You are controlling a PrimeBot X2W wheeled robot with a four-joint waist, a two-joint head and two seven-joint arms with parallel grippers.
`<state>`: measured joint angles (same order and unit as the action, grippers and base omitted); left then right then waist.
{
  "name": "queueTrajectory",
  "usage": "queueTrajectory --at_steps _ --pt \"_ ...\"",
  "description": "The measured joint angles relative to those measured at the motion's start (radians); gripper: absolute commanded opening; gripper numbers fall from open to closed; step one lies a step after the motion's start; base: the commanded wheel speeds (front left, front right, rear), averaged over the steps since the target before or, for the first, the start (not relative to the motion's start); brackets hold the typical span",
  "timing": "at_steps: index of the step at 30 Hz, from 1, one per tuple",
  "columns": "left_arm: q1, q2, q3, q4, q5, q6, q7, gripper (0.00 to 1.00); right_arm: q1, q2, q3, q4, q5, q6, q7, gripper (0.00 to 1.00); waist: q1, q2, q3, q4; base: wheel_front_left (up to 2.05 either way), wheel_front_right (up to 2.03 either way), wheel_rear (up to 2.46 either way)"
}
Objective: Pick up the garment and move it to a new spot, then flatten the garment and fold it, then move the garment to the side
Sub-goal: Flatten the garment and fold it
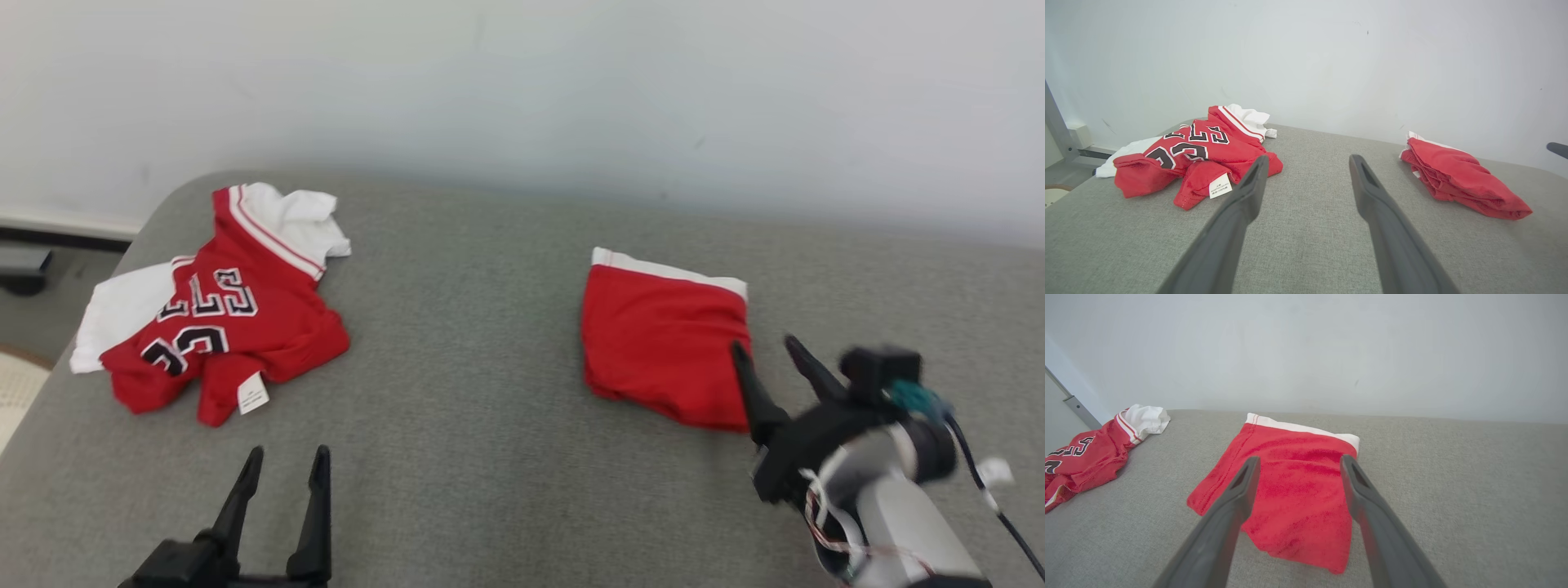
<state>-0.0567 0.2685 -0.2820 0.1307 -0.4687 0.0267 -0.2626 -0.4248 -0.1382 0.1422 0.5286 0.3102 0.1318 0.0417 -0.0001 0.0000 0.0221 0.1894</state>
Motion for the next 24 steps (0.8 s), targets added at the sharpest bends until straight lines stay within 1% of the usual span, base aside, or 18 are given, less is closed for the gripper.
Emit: queueTrajectory --at_steps 3,6,11,14,17,19,24 --pt "0.033 0.001 0.034 -0.019 0.003 0.008 0.000 1.00 0.114 0.015 -0.072 -0.113 -0.023 0.000 -0.007 1.00 0.0000 0.0000 -0.013 -0.031 0.00 0.00 0.00" --pt "0.056 -0.005 0.052 -0.038 0.002 0.013 0.000 1.00 0.209 0.034 -0.104 -0.228 -0.059 0.000 -0.026 1.00 0.0000 0.0000 -0.023 -0.063 0.00 0.00 0.00" --pt "0.081 -0.011 0.087 -0.048 0.005 0.027 0.000 1.00 0.347 0.063 -0.172 -0.350 -0.075 0.000 -0.055 1.00 -0.0001 0.0000 -0.043 -0.109 0.00 0.00 0.00" --pt "0.103 -0.013 0.090 -0.042 0.016 0.030 0.000 1.00 0.392 0.075 -0.184 -0.374 -0.084 0.000 -0.050 1.00 0.0000 0.0000 -0.053 -0.134 0.00 0.00 0.00" --pt "0.124 0.002 0.077 -0.009 0.032 0.024 0.008 1.00 0.424 0.078 -0.178 -0.371 -0.102 0.000 -0.012 1.00 0.0000 0.0000 -0.060 -0.159 0.00 0.00 0.00" --pt "0.125 0.016 0.062 0.004 0.040 0.011 0.018 1.00 0.430 0.080 -0.175 -0.367 -0.110 0.000 0.016 1.00 0.0000 0.0000 -0.064 -0.173 0.00 0.00 0.00" --pt "0.138 0.025 0.062 0.008 0.040 0.004 0.018 1.00 0.443 0.079 -0.170 -0.367 -0.117 0.000 0.071 1.00 0.0000 0.0000 -0.072 -0.197 0.00 0.00 0.00"
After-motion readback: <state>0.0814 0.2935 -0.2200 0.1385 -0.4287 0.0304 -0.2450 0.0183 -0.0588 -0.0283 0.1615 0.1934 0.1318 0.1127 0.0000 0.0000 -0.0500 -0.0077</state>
